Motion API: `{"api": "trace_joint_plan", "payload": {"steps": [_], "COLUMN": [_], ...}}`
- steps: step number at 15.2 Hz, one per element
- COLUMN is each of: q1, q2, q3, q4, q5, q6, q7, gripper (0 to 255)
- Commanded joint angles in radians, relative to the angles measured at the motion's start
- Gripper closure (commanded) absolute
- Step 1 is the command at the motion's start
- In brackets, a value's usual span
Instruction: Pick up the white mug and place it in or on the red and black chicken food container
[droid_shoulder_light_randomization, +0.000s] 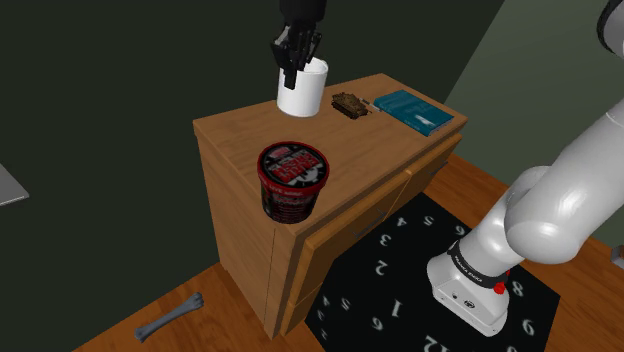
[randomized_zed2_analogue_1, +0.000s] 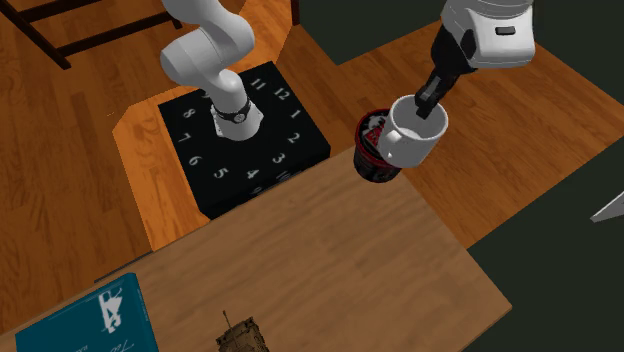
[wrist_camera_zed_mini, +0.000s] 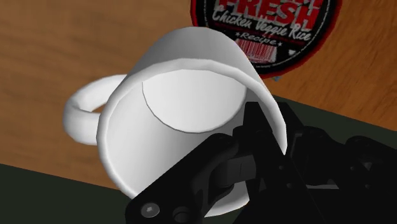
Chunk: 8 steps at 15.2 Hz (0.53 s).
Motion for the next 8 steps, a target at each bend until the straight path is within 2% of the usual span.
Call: {"api": "trace_joint_plan", "payload": {"steps": [1, 6, 8], "q1": [0.017, 0.057, 0.057], "q2": [-0.041, -0.111, -0.116], "q3": [0.018, 0.060, 0.060], "q4": [-0.028, -0.074, -0.106], "q5": [0.014, 0.043, 0.045], "q6": [-0.010, -0.028, 0.000], "q7": [0.034, 0.112, 0.111], "gripper": [255, 255, 255]}}
